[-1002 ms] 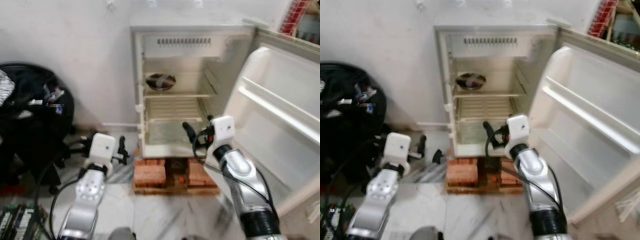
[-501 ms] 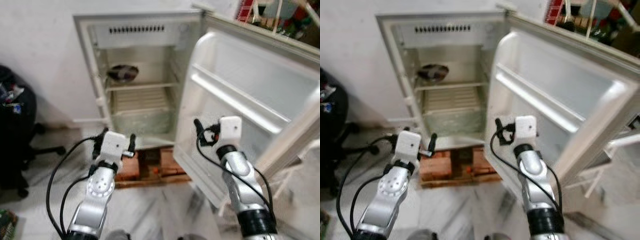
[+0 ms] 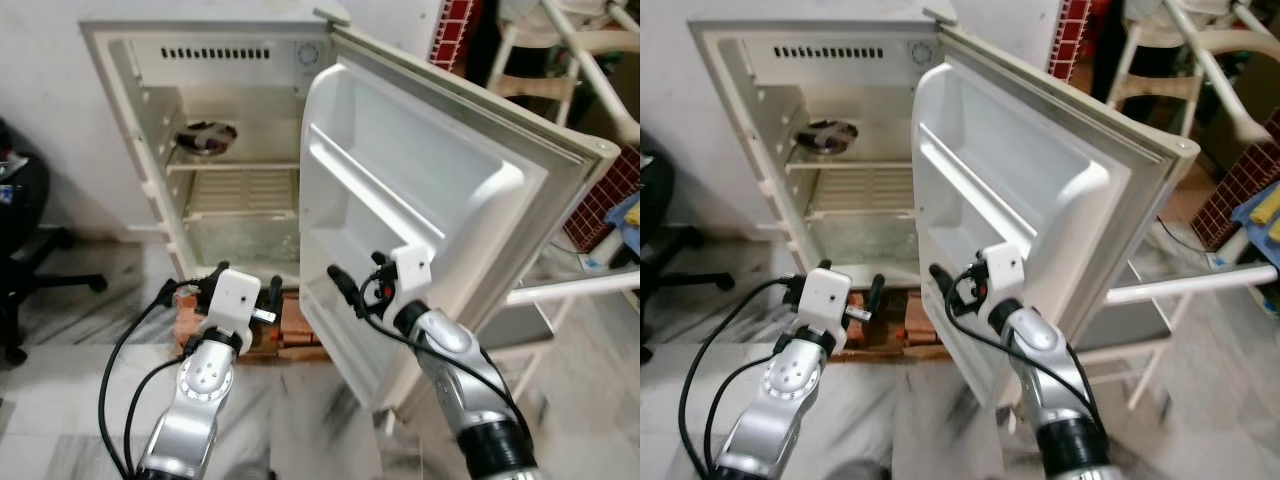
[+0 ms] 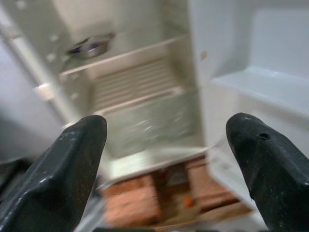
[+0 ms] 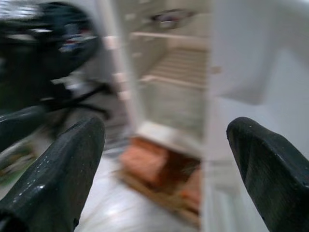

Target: Restocking fridge

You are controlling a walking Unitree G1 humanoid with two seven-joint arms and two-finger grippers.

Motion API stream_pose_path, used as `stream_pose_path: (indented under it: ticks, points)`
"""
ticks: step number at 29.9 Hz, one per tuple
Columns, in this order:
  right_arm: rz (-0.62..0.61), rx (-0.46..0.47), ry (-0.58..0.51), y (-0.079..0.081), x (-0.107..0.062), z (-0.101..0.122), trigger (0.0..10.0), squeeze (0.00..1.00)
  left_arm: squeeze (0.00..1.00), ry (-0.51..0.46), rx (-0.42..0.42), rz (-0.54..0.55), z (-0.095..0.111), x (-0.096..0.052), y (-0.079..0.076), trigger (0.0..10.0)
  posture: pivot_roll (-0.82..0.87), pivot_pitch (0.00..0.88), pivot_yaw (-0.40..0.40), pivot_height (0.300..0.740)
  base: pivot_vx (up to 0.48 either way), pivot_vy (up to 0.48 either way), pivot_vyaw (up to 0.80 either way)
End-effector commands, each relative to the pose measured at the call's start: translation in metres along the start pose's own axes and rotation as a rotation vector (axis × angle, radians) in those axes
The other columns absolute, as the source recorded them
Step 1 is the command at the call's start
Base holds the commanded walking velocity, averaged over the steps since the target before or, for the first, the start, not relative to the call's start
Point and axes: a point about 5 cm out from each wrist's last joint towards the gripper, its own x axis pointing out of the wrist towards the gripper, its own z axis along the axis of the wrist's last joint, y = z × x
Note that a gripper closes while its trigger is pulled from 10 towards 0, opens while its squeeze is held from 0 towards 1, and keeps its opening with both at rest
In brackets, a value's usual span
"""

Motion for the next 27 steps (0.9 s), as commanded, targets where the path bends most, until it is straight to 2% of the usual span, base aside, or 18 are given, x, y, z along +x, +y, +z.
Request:
stream_pose_path:
  ticks: [1,4,6,10,18,22,27]
  points:
    - [0.003,0.028,0.032,-0.004,-0.009,-0.007,10.0,0.00,0.00,-0.027,-0.006,-0.004,0.008,0.003,-0.003,10.0,0.06,0.006,-0.017,0.740,0.000,-0.405,0.00]
    - [0.114,0.052,0.083,-0.004,-0.017,-0.010,10.0,0.00,0.00,-0.029,-0.002,-0.013,0.008,0.002,-0.004,10.0,0.06,0.007,-0.017,0.740,-0.090,-0.345,0.00]
    - [0.155,0.032,0.098,-0.006,-0.021,-0.009,10.0,0.00,0.00,-0.028,0.000,-0.017,0.008,0.002,-0.004,10.0,0.06,0.007,-0.016,0.740,-0.379,-0.296,0.00]
    - [0.146,0.015,0.116,-0.016,-0.023,-0.006,10.0,0.00,0.00,-0.029,0.004,-0.027,0.008,0.003,-0.005,10.0,0.06,0.003,-0.018,0.740,-0.373,-0.300,0.00]
    - [0.219,-0.002,0.175,-0.016,-0.028,-0.010,10.0,0.00,0.00,-0.045,-0.009,-0.033,0.011,0.004,-0.006,10.0,0.07,0.000,-0.019,0.740,-0.038,-0.081,0.00]
    - [0.204,-0.015,0.189,-0.020,-0.029,-0.010,10.0,0.00,0.00,-0.045,-0.012,-0.025,0.011,0.005,-0.005,10.0,0.07,0.000,-0.019,0.740,0.000,0.000,0.00]
    - [0.096,-0.077,0.183,-0.033,-0.027,-0.008,10.0,0.00,0.00,-0.035,-0.014,-0.019,0.010,0.005,-0.004,10.0,0.06,0.000,-0.019,0.740,0.000,0.000,0.00]
